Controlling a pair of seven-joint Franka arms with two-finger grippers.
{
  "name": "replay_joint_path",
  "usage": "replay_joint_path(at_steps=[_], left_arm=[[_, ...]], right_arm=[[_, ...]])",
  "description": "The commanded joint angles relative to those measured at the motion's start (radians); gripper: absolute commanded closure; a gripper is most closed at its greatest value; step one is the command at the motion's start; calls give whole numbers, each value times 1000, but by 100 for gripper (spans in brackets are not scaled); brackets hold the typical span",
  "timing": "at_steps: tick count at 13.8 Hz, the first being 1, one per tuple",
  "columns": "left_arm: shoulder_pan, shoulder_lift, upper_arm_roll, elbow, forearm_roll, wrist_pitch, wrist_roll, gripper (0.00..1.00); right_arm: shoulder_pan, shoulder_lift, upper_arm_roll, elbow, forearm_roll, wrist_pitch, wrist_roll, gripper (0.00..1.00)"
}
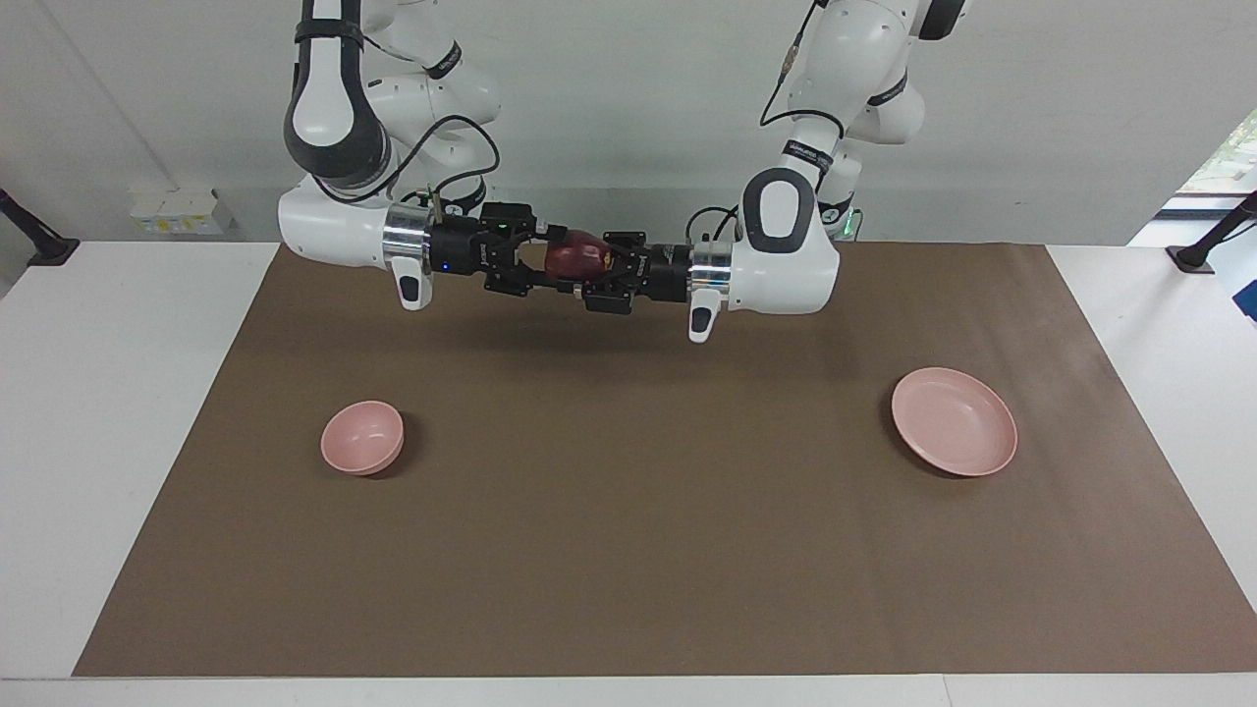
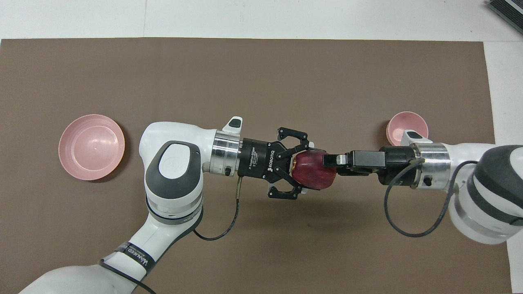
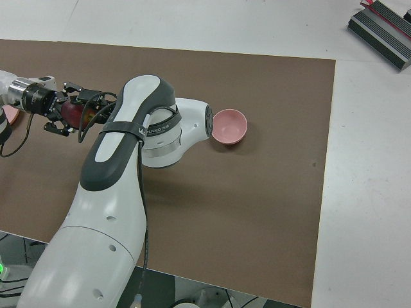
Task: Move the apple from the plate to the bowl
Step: 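Grasp the apple with the right gripper while the left gripper opens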
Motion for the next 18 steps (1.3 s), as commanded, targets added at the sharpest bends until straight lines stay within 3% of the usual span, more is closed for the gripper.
replay_joint_path(at_steps=[1,2,3,5,6,7,9,10,11,14,18], left_arm=[[-9,-38,-1,-37,-30,34,-10,100],[-9,-39,-3,-39,-34,39,-10,100],[-9,-39,-15,-40,-37,52,-10,100],[-9,-41,-24,-40,-42,77,-10,100],[-10,-41,-27,-40,-42,77,-10,100],[-10,-41,-29,-42,-42,77,-10,100],[-10,-41,-29,-39,-42,79,-12,100],[-10,-39,-27,-36,-40,83,-24,37],[-9,-39,-27,-36,-39,85,-27,0],[7,-38,-23,-36,-19,69,-13,0],[60,-24,-13,-26,136,63,-7,0]], right_arm=[[7,-29,1,-29,11,6,-2,0],[4,-29,0,-28,7,3,-8,0],[4,-29,0,-28,-4,0,-12,8],[4,-29,1,-29,-12,-1,-14,57],[4,-29,0,-28,-12,-1,-6,89],[3,-29,0,-28,-12,-1,3,100],[3,-26,0,-26,-18,0,6,100],[0,-23,0,-23,-30,-1,4,100],[-6,-21,0,-20,-41,-1,4,100],[-41,-9,-1,-6,-105,-3,4,100],[-179,72,0,113,-404,-82,-2,100]])
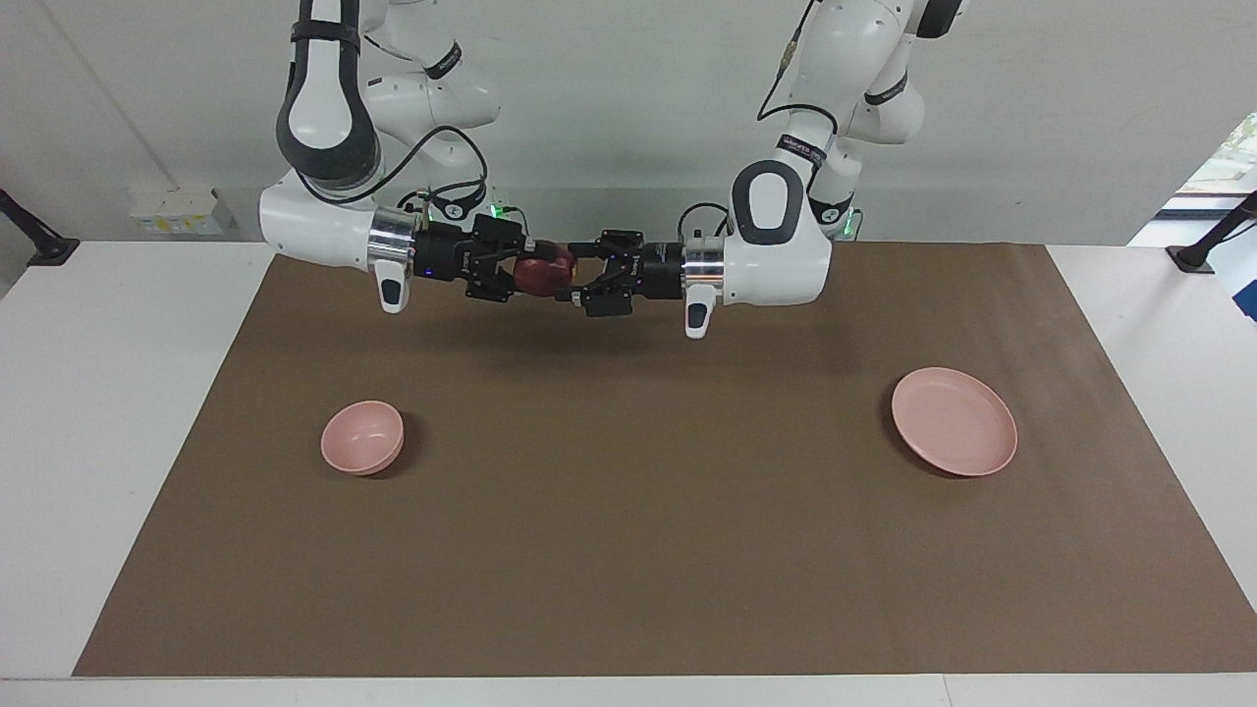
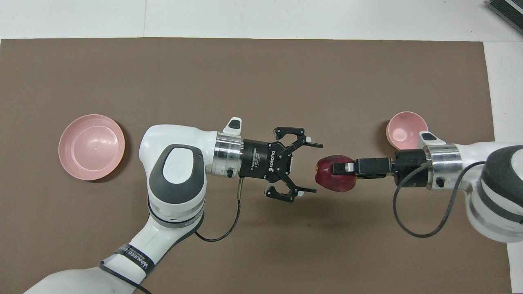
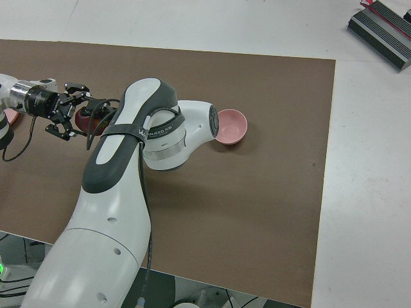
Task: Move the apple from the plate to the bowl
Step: 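Carry the apple over the pink bowl with the right gripper while the left withdraws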
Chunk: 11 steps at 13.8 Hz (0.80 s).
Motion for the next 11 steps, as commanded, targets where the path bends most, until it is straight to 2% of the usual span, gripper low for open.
replay_joint_path(at_steps=[1,4,6,9,11], left_arm=[[68,-16,-2,-20,94,-16,-1,0],[129,-10,-2,-8,276,-43,82,0],[186,15,-2,23,388,-104,128,0],[231,21,-2,86,685,-160,180,0],[234,39,-2,121,848,-175,241,0]], right_arm=[[-120,85,5,133,-203,-86,1,100],[-183,146,6,239,-471,-71,-25,100],[-183,184,5,290,-605,12,-21,100],[-187,223,5,351,-680,84,-28,100],[-168,241,6,367,-736,180,-16,100]])
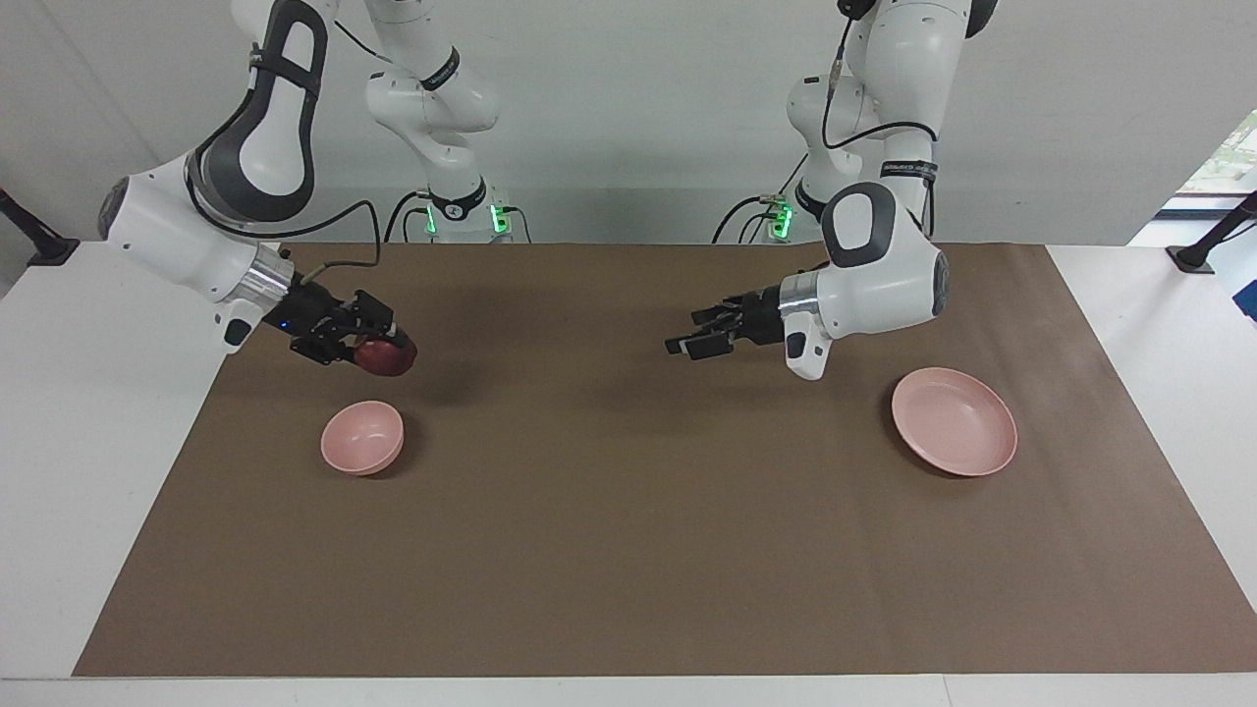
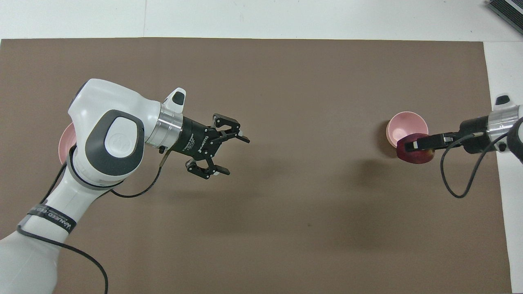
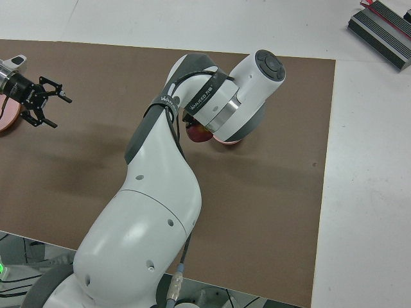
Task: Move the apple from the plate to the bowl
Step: 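Carry the apple over the pink bowl with the right gripper while the left withdraws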
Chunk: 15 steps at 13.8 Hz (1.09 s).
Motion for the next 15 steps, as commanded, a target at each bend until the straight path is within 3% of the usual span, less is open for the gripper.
replay_joint_path(at_steps=[1,3,8,15], left_arm=[[12,31,-8,62,202,-34,95,0],[22,31,-8,71,349,-33,163,0],[22,31,-8,154,679,-59,315,0],[97,-9,4,246,878,-97,558,0]], right_arm=[[29,42,5,41,-105,130,0,100],[72,65,5,44,-235,253,28,100],[125,115,5,46,-390,370,119,100],[111,163,5,26,-441,390,145,100]])
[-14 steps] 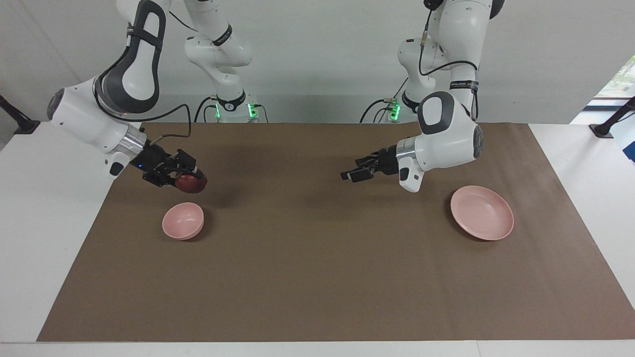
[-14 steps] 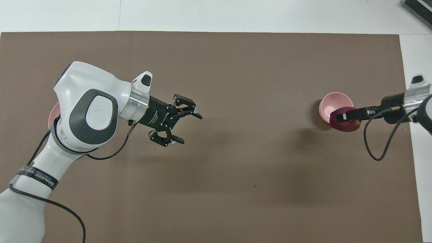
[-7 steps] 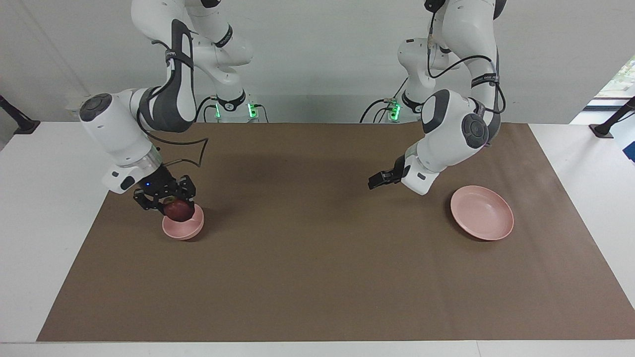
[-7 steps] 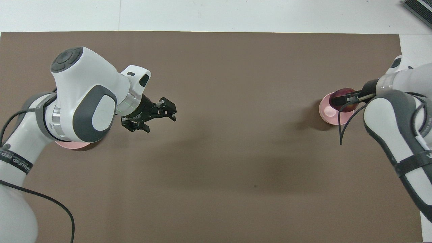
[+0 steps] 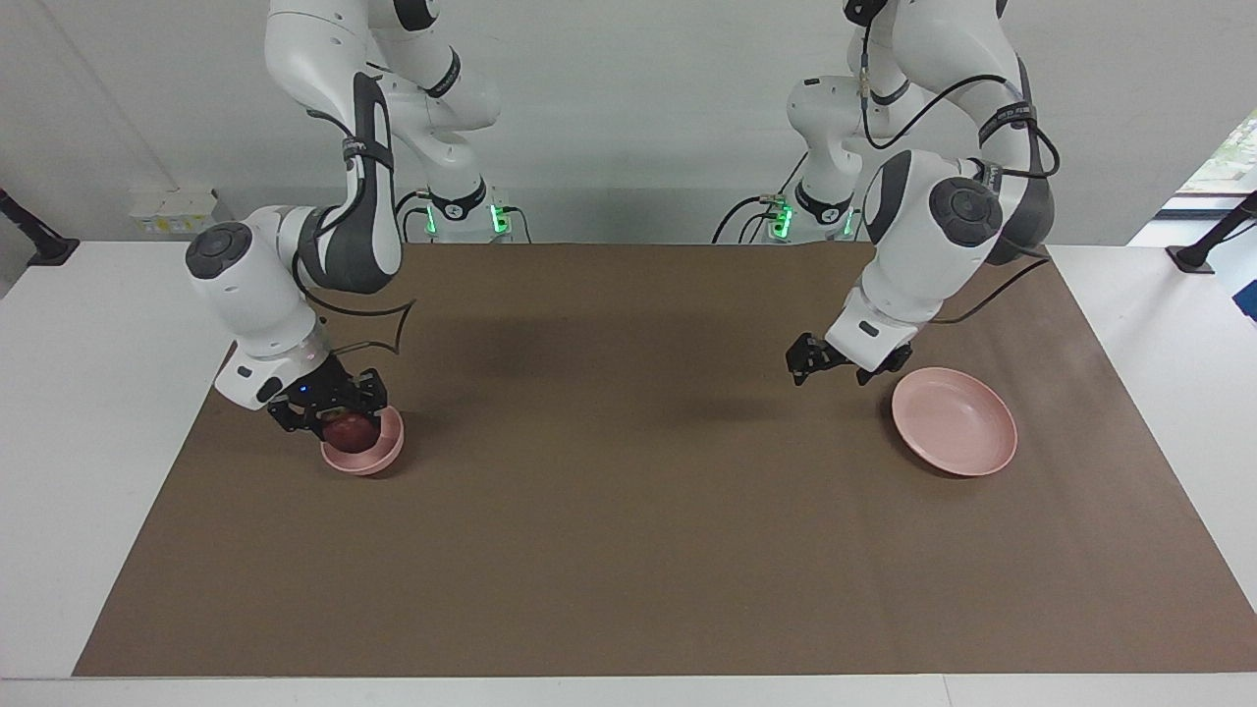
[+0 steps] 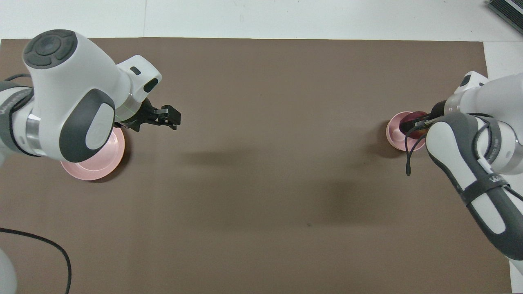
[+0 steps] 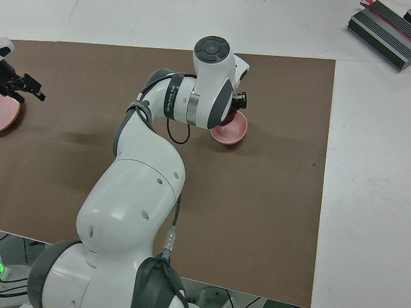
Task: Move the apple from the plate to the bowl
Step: 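Lower the apple into the bowl and open the right gripper while the left gripper returns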
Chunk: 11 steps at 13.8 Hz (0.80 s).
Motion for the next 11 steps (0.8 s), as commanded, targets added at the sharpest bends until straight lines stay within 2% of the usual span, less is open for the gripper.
replay_joint_path(at_steps=[1,5,6,7,8,9,11], left_arm=[[11,-31,57,48,40,-66,138,0],[-156,-100,323,51,28,-121,245,0],[-156,-119,328,50,28,-148,243,0],[-156,-128,328,50,28,-170,240,0],[-156,-145,328,48,28,-191,240,0],[-154,-162,328,50,28,-216,240,0],[-151,-203,329,45,28,-277,239,0]], right_arm=[[-8,21,8,4,-26,28,44,100],[-9,38,9,-30,-26,63,42,100],[-8,38,9,-31,-26,63,42,100],[-8,38,9,-31,-26,63,44,92],[-8,38,9,-31,-26,62,44,77],[-8,38,9,-31,-26,62,45,55],[-11,38,9,-28,-23,59,44,4]])
